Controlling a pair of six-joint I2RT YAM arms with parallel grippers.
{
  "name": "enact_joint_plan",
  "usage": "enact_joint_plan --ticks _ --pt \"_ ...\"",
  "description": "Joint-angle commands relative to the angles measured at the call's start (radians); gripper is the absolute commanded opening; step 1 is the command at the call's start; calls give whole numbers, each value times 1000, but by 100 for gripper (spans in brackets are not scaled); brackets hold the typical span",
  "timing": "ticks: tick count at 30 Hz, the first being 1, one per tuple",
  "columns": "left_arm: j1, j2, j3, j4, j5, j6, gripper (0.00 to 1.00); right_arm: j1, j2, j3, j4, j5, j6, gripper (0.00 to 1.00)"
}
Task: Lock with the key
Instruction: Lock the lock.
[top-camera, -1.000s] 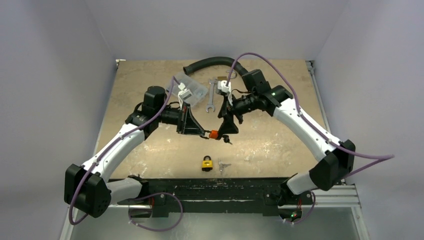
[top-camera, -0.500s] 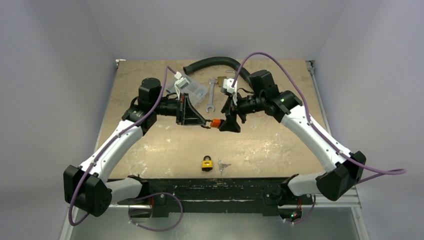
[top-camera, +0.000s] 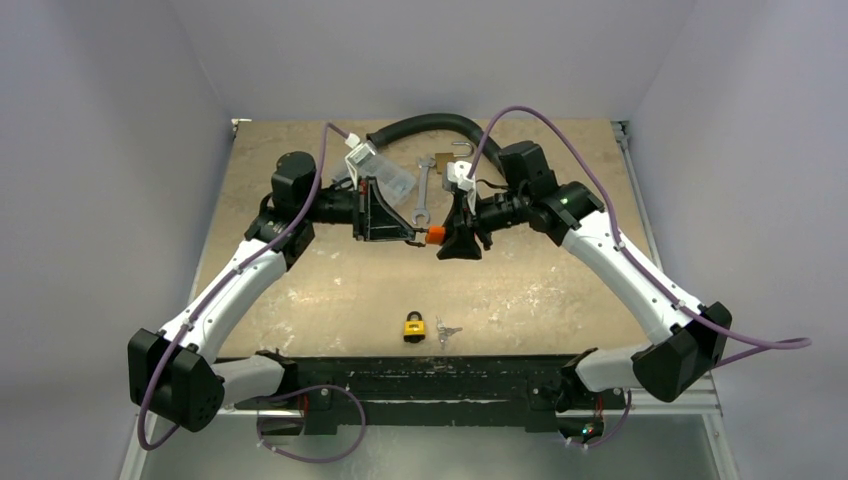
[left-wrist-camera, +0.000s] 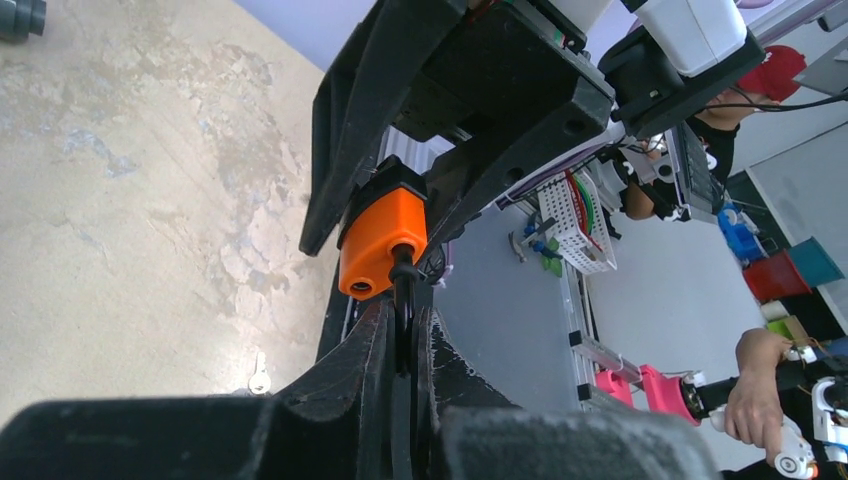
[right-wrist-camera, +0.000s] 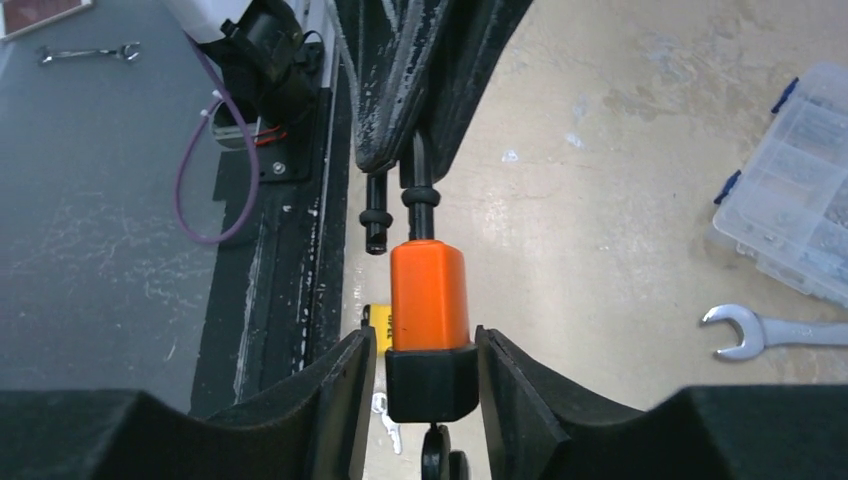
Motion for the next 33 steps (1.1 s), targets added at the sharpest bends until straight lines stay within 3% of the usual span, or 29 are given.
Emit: enact_joint_plan --ticks 1,4,9,10,12,16,25,33 --pt "7 -10 14 114 24 -55 0 0 -18 4 -5 -77 -33 46" --pt "7 -9 10 138 22 -74 0 -1 -13 11 -19 -108 -43 36" --pt "9 -8 15 128 16 -50 0 0 0 28 -52 -160 -71 2" --pt "9 -8 23 91 7 4 0 -1 0 28 -53 -172 -70 0" --pt "9 -4 64 -35 -23 132 3 -2 0 23 -37 -210 -54 0" --pt "9 -5 147 -292 -70 368 33 -3 3 1 -13 -230 -22 0" --pt "9 -44 191 -537 -107 632 47 -19 5 -24 -1 -256 -2 0" --pt "8 -61 160 -515 -40 607 58 -19 8 -28 9 -267 9 0"
